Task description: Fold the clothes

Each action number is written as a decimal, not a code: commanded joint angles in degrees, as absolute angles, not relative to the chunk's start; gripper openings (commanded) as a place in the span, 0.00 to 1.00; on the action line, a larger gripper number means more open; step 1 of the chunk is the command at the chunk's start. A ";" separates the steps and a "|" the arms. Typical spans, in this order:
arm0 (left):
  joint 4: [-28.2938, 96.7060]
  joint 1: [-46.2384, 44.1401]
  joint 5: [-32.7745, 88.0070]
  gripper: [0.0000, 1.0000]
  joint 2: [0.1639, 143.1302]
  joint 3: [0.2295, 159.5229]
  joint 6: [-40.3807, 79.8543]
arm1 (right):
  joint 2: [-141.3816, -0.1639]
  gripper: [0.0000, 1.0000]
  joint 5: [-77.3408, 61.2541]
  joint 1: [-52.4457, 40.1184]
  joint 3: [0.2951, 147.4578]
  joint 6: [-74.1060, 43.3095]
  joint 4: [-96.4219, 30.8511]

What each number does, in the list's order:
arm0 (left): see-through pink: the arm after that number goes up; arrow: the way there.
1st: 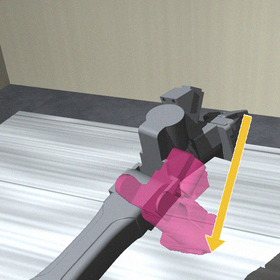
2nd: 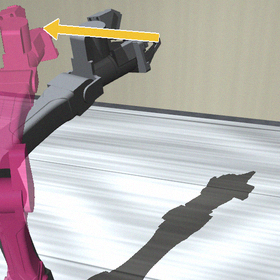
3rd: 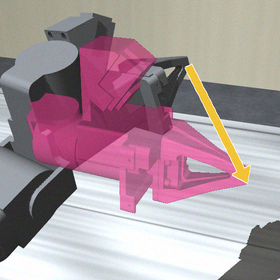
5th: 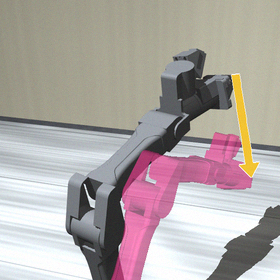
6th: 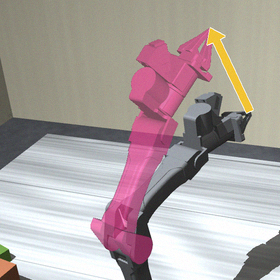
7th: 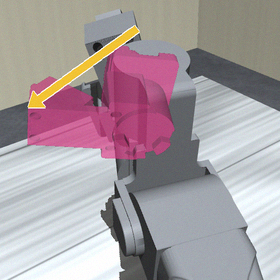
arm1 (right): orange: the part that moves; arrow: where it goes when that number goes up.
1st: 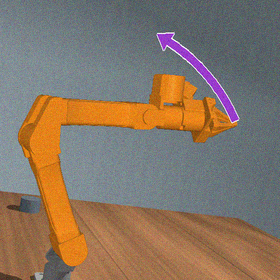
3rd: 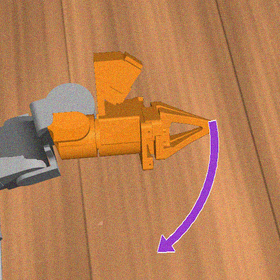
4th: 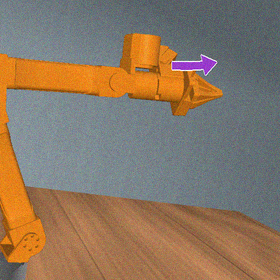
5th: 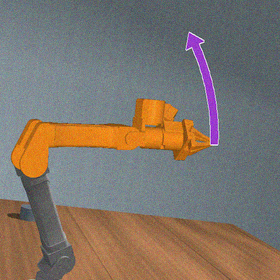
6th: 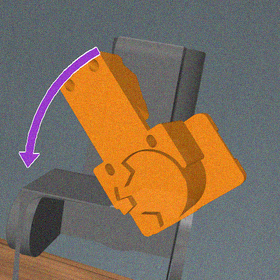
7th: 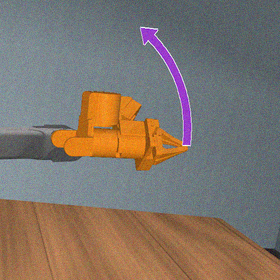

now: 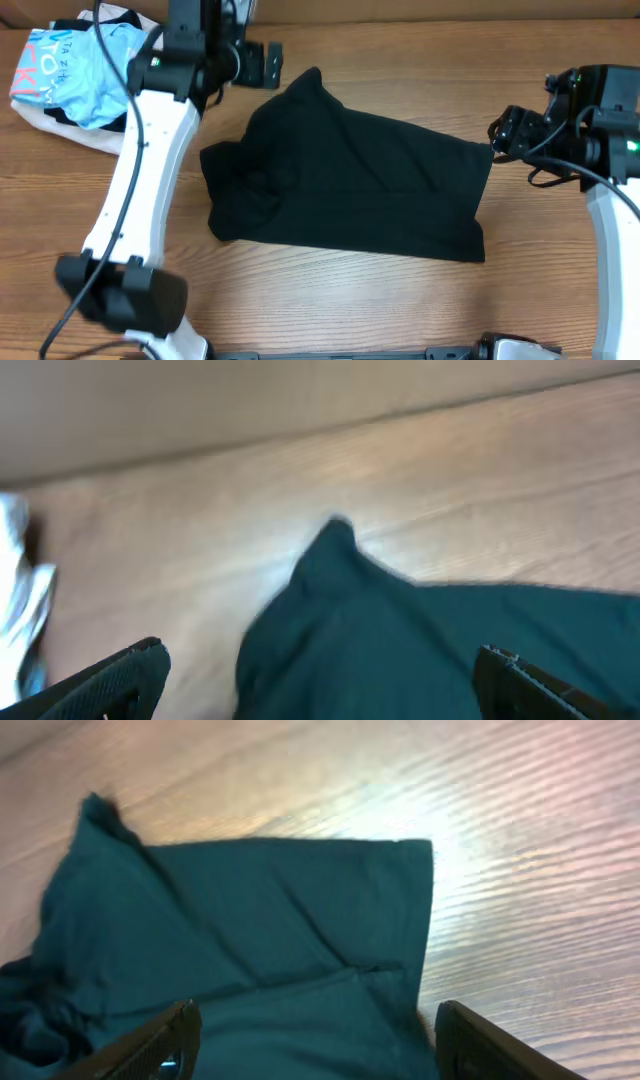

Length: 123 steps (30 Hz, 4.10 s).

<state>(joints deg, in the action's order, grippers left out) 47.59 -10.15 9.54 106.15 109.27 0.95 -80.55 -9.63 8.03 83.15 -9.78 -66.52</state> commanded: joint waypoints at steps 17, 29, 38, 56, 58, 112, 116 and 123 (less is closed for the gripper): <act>40.25 -16.49 14.24 1.00 143.15 127.37 -9.26 | -86.13 0.80 -8.54 7.77 83.96 -8.93 -66.94; 40.12 -16.84 9.61 0.88 144.59 127.22 -9.26 | -86.17 0.78 -8.56 7.77 83.96 -8.93 -65.19; 39.68 -16.93 9.47 0.59 146.63 127.22 -6.57 | -86.28 0.78 -8.58 7.77 83.96 -8.93 -63.70; 58.78 -15.77 1.87 0.04 145.34 146.10 2.90 | -87.66 0.63 -8.56 7.77 83.96 -8.91 -60.97; 64.31 -15.70 1.89 0.04 145.27 151.55 3.86 | -88.84 0.61 -8.56 7.77 83.96 -8.91 -60.16; 94.94 -13.45 -4.93 0.04 145.95 149.36 14.13 | -121.97 0.04 -14.06 5.48 83.96 -5.67 -30.09; 94.89 -13.45 -4.91 0.04 145.95 149.36 14.15 | -121.95 0.04 -14.83 5.48 84.03 -5.65 -30.50; 94.56 -13.39 -4.93 0.04 145.95 149.36 14.17 | -121.84 0.04 -15.11 5.48 84.09 -5.50 -30.87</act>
<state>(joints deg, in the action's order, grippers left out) 94.85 -13.74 -4.14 145.86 149.53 13.43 -120.99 -14.46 5.78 83.15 -5.96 -30.87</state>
